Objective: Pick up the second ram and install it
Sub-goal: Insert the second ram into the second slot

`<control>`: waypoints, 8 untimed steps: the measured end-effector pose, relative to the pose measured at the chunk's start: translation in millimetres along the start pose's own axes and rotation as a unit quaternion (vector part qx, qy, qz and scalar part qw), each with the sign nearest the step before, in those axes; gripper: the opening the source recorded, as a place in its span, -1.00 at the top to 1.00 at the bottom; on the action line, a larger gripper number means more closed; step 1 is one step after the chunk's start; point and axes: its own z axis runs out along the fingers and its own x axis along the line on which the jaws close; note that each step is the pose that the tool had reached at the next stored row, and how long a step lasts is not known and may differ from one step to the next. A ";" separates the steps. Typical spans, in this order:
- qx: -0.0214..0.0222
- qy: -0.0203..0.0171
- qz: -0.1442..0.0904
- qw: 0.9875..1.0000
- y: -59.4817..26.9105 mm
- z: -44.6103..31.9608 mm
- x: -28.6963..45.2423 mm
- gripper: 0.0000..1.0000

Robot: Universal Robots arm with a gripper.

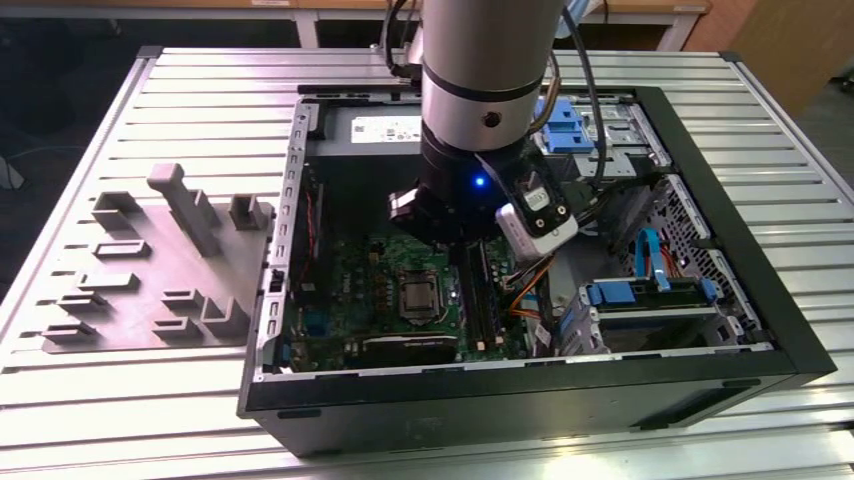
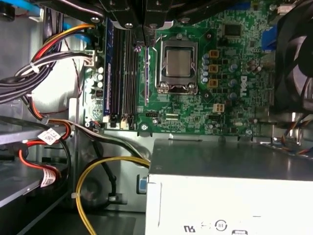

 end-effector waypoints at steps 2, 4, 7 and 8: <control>0.000 0.000 0.000 1.000 0.7 1.5 -0.7 0.77; 0.000 0.000 0.000 1.000 1.3 3.5 -1.9 0.77; 0.000 0.000 0.000 1.000 2.6 5.7 -4.2 0.77; 0.000 0.000 0.000 1.000 3.1 6.3 -5.0 0.77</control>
